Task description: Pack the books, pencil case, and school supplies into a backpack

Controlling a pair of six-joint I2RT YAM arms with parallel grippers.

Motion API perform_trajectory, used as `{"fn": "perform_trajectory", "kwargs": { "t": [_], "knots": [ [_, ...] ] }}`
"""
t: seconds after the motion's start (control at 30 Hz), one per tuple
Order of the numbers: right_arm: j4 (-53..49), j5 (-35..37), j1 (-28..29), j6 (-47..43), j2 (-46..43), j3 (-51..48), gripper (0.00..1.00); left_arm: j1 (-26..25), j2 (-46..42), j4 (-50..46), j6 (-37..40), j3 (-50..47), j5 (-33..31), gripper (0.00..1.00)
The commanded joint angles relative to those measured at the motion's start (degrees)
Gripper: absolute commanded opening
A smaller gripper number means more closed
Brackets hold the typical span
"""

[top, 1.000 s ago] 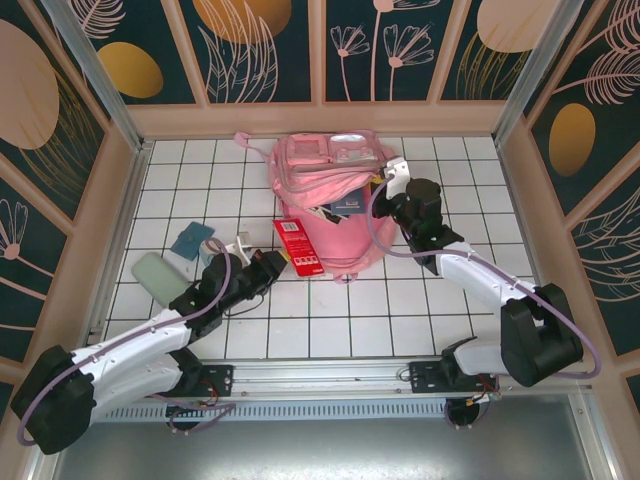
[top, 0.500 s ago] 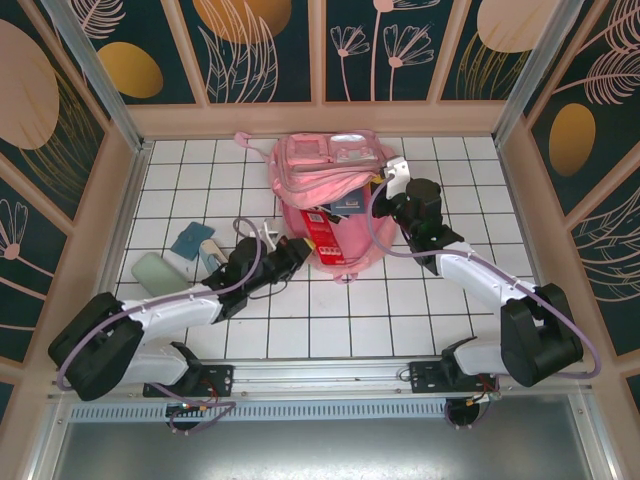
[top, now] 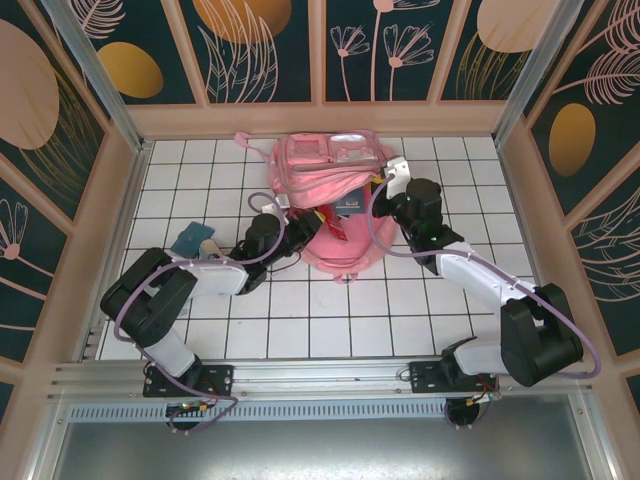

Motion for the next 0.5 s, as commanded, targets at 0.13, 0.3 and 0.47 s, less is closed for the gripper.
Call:
{"fn": "perform_trajectory", "kwargs": {
  "t": [0.13, 0.3, 0.47],
  "knots": [
    [4.9, 0.5, -0.7, 1.8, -0.2, 0.2, 0.0, 2.9, 5.8, 8.8, 4.0, 2.4, -2.9, 0.0],
    [5.1, 0.4, -0.7, 1.7, -0.4, 0.1, 0.0, 5.2, 9.5, 12.7, 4.1, 2.8, -5.8, 0.0],
    [5.2, 0.0, -0.7, 1.8, -0.4, 0.0, 0.0, 7.4, 13.4, 18.9, 1.3, 3.3, -6.8, 0.0]
  ]
}}
